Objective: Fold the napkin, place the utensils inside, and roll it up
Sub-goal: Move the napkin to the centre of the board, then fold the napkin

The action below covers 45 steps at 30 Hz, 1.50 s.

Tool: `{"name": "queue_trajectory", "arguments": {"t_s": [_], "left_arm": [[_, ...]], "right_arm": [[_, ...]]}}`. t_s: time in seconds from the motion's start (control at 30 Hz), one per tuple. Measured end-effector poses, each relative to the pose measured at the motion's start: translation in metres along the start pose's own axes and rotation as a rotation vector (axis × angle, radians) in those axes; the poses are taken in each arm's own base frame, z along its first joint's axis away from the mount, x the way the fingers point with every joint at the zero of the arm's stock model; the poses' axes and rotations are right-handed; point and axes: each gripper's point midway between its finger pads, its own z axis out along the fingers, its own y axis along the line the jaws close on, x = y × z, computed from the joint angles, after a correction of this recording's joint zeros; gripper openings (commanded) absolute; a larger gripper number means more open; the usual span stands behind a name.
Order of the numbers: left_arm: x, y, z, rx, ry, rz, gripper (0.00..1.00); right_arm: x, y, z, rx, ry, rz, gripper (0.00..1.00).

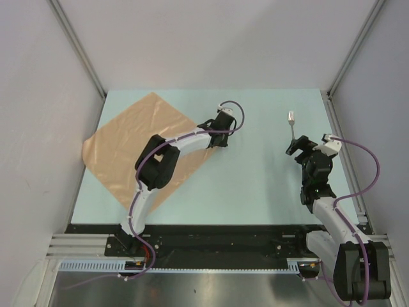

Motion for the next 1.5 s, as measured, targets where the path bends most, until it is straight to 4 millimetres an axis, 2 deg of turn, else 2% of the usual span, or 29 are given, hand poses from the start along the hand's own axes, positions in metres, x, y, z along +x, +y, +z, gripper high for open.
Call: {"name": "queue_trajectory", "arguments": {"t_s": [0.03,0.13,0.17,0.27,0.47,0.63,0.77,0.97,1.1,1.23,1.3,1.37,1.43,1.5], "left_arm": [[0.000,0.002,0.001,-0.005,0.001,-0.006,0.30],[0.000,0.006,0.001,-0.017,-0.002,-0.019,0.20],[0.000,0.007,0.002,-0.020,-0.004,-0.024,0.12],[0.000,0.009,0.002,-0.025,-0.006,-0.032,0.00],[-0.001,0.009,0.003,-0.015,-0.015,-0.042,0.00],[-0.005,-0.006,0.003,0.069,-0.024,-0.053,0.00],[-0.003,-0.035,-0.001,0.169,-0.013,-0.045,0.00],[-0.011,-0.116,-0.005,0.377,-0.029,-0.037,0.00],[-0.014,-0.164,-0.019,0.501,-0.039,-0.041,0.00],[-0.022,-0.193,-0.036,0.596,-0.060,-0.047,0.00],[-0.025,-0.196,-0.039,0.612,-0.070,-0.046,0.00],[-0.024,-0.189,-0.038,0.605,-0.067,-0.052,0.00],[-0.018,-0.164,-0.037,0.572,-0.043,-0.068,0.00],[-0.014,-0.129,-0.034,0.524,-0.015,-0.091,0.00]], "right_arm": [[0.000,0.000,0.000,0.000,0.000,0.000,0.99],[0.000,0.000,0.000,0.000,0.000,0.000,0.99],[0.000,0.000,0.000,0.000,0.000,0.000,1.00],[0.000,0.000,0.000,0.000,0.001,-0.001,1.00],[0.000,0.000,0.000,0.000,0.001,-0.001,1.00],[0.000,0.000,0.000,0.000,0.001,-0.001,1.00],[0.000,0.000,0.000,0.000,0.001,-0.002,1.00],[0.001,0.000,0.000,-0.002,0.003,-0.005,1.00],[0.001,0.000,0.000,-0.003,0.005,-0.005,1.00],[0.003,-0.002,0.001,0.001,0.011,-0.008,1.00],[0.004,-0.003,0.001,0.004,0.015,-0.012,1.00],[0.004,-0.003,0.001,0.004,0.015,-0.015,1.00],[0.004,-0.003,0.001,0.002,0.016,-0.016,1.00],[0.004,-0.003,0.001,0.001,0.018,-0.018,1.00]]}}
